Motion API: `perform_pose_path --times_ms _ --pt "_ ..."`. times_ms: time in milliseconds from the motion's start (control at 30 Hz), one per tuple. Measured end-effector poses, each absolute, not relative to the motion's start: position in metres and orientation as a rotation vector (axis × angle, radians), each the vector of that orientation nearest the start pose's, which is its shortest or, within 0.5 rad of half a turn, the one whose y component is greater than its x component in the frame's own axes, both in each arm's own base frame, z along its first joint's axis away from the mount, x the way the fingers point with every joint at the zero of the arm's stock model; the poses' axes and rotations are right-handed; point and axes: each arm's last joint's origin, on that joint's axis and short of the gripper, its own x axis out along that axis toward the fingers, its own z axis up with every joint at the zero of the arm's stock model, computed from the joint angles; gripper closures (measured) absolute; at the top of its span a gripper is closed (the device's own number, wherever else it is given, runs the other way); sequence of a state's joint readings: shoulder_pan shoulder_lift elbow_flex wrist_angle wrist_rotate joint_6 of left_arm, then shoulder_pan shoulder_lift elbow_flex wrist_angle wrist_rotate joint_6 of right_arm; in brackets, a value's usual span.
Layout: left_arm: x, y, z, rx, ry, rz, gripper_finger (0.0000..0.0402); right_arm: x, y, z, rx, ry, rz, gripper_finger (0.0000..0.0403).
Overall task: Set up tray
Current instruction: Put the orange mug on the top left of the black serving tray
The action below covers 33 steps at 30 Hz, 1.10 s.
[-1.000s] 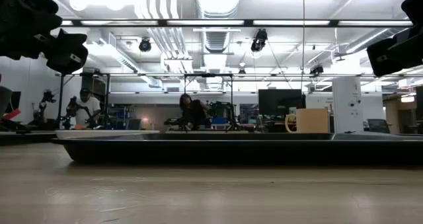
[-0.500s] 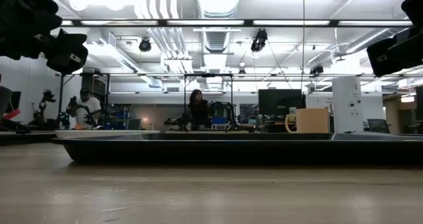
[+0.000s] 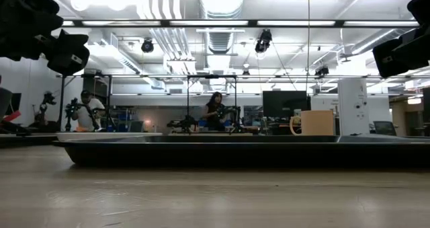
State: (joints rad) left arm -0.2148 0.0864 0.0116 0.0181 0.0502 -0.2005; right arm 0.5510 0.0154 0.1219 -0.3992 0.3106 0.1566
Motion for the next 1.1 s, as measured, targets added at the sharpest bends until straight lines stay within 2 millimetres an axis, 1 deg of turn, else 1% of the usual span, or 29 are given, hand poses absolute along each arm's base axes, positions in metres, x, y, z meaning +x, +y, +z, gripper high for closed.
perform_pose_path --times_ms 333,500,600,733,1000,1100 --pt "0.1 -0.023 0.162 -0.195 0.083 -0.258 0.0234 0.077 0.037 0.167 0.05 0.276 0.217 0.0381" --pt "0.1 -0.023 0.162 -0.195 0.083 -0.258 0.0234 0.079 0.038 0.175 0.321 0.217 0.202 0.0381" --pt "0.1 -0.023 0.162 -0.192 0.082 -0.255 0.0234 0.08 0.038 0.185 0.445 0.132 0.205 0.0381" --pt "0.1 -0.02 0.162 -0.14 0.067 -0.161 0.0234 0.08 0.039 0.196 0.577 0.04 0.231 0.0381" --pt "0.101 -0.019 0.163 -0.125 0.056 -0.122 0.0234 0.081 0.036 0.193 0.569 0.039 0.133 0.0381" --pt "0.101 -0.019 0.163 -0.125 0.058 -0.123 0.0234 0.081 0.036 0.192 0.563 0.046 0.122 0.0381"
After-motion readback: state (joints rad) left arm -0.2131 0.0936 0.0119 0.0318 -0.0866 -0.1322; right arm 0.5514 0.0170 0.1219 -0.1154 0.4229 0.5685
